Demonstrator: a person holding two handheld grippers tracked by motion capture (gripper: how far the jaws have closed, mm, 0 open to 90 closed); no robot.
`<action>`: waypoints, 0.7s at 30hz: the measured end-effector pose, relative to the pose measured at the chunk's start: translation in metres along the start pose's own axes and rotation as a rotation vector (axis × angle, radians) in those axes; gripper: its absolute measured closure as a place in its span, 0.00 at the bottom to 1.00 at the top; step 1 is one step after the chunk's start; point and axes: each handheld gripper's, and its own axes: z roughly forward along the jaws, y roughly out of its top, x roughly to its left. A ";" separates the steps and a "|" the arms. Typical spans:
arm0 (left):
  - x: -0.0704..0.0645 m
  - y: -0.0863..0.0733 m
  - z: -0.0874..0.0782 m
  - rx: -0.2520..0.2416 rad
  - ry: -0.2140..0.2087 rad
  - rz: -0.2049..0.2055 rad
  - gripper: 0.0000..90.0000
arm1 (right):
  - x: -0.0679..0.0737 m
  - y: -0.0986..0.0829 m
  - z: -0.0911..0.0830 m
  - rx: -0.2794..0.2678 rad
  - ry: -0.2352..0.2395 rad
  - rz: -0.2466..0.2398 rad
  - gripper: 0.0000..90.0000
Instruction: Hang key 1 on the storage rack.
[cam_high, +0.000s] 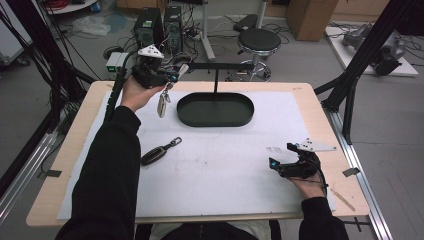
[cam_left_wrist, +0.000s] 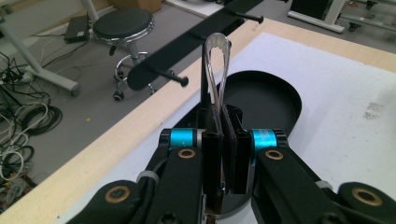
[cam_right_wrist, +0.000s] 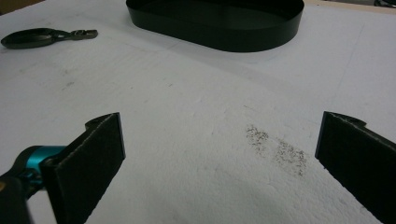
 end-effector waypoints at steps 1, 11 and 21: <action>-0.001 0.003 0.001 -0.007 0.004 0.003 0.96 | 0.000 0.000 0.000 -0.002 -0.001 -0.003 0.01; -0.011 0.026 0.014 -0.015 0.032 0.006 0.96 | 0.003 0.002 0.003 -0.001 0.020 -0.009 0.01; -0.010 0.038 0.023 -0.036 0.047 -0.007 0.96 | 0.003 0.002 0.004 -0.010 0.028 -0.012 0.01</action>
